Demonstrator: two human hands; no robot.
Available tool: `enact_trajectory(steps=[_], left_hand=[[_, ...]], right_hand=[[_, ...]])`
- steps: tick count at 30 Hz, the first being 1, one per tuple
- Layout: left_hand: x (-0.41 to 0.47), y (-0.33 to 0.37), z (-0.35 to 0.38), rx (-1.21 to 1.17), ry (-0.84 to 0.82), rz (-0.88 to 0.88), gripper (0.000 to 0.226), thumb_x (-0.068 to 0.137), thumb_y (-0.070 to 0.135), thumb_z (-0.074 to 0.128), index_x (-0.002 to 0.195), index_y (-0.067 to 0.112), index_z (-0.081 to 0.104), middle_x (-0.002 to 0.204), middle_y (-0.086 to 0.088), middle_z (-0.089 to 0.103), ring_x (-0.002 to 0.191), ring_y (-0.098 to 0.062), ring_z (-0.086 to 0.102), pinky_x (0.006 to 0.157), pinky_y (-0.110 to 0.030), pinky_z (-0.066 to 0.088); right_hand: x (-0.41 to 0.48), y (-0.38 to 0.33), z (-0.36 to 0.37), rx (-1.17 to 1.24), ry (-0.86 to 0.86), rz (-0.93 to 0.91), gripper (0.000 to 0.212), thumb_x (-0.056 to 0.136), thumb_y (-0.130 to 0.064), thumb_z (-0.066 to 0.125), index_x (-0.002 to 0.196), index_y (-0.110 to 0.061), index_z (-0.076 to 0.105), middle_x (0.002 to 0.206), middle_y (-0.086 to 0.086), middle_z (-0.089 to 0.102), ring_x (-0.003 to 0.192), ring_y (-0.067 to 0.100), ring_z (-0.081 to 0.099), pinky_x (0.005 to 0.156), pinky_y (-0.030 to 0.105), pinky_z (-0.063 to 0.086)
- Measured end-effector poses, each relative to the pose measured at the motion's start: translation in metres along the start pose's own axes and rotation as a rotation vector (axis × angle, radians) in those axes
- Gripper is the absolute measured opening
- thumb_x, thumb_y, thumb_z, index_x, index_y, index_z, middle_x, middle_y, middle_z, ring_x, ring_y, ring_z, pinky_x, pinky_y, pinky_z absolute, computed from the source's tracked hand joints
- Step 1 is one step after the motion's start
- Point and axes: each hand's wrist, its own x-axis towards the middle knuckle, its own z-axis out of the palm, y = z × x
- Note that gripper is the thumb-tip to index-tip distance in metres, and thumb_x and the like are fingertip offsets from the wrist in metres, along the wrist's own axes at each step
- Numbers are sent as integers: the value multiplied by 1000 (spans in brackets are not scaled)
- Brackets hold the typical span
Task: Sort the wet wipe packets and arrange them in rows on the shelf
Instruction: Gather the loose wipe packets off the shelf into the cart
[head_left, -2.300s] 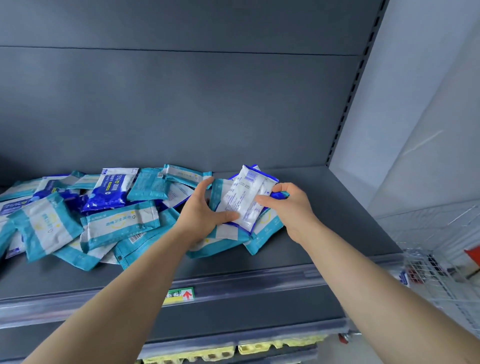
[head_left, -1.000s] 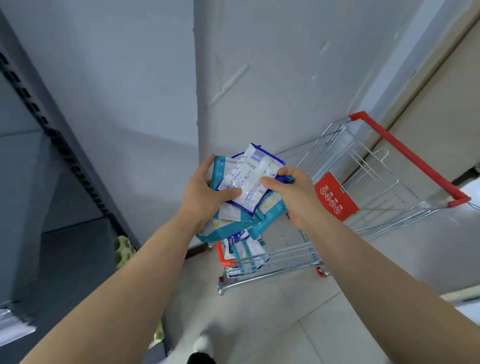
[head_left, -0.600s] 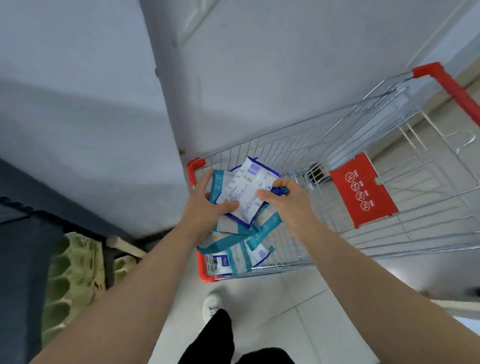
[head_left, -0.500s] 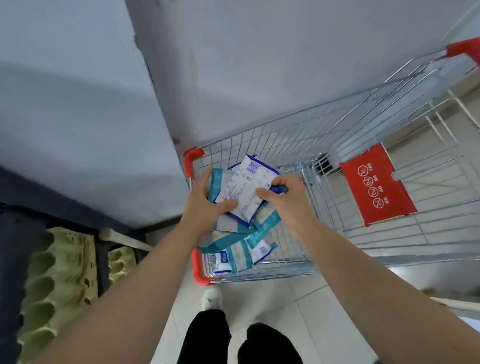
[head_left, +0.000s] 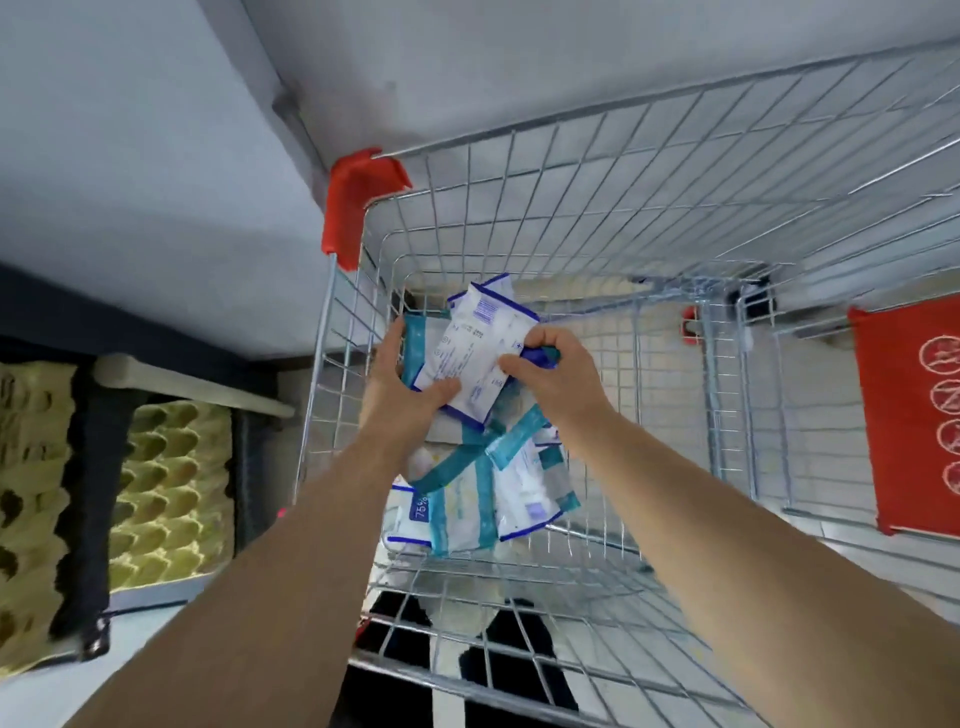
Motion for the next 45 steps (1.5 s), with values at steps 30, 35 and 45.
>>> enact_trajectory(steps=[30,35,45], left_hand=[[-255,176,-144,882,444,385,38,93,37,51,128,24,58,123,2,62,113,-23,56,91,-35,44],[-336,199,-228,892,651,482,36,92,39,52,123,24,62,114,5,66,104,-22,60,85,-34,44],[-470,181,-442,855,1009,515,27,91,42,55,106,24,68,100,5,69,95,-24,62,81,-35,47]], right_hand=[[-215,-233,-5,-915,-332,-1059,37,93,-25,57,126,-11,62,125,2,64,114,20,58,102,34,43],[-306,-297,42,-866,-321,-1274,33,85,-19,67,115,-5,68,113,7,70,104,27,64,95,35,47],[-506,-369,197,-770,-429,-1541,39,94,-28,57,131,-15,58,131,-3,61,125,16,50,104,24,33]])
